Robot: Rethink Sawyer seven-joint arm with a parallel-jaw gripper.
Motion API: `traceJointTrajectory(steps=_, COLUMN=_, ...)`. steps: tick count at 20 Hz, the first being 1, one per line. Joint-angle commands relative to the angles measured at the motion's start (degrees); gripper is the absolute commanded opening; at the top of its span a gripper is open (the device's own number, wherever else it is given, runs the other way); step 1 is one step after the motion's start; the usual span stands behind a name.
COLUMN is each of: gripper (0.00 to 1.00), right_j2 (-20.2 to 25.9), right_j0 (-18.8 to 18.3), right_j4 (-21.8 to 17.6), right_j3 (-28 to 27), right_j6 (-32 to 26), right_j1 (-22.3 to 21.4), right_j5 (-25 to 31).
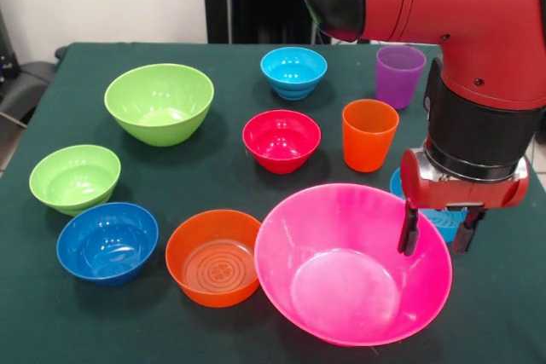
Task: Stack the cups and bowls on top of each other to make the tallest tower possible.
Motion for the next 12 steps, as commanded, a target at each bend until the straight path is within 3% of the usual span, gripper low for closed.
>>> traceJointTrajectory(steps=1, gripper=1.0, right_j2=4.6, right_j0=0.4, right_j4=1.1, right_j3=8.4, right_j6=9.9, right_j1=-0.4, right_j5=-4.8)
traceJointTrajectory(steps=12, gripper=1.0, right_j2=3.8, right_j0=1.0, right_j4=2.1, right_j3=9.4, right_j6=9.2, right_j1=-0.8, right_j5=-5.0)
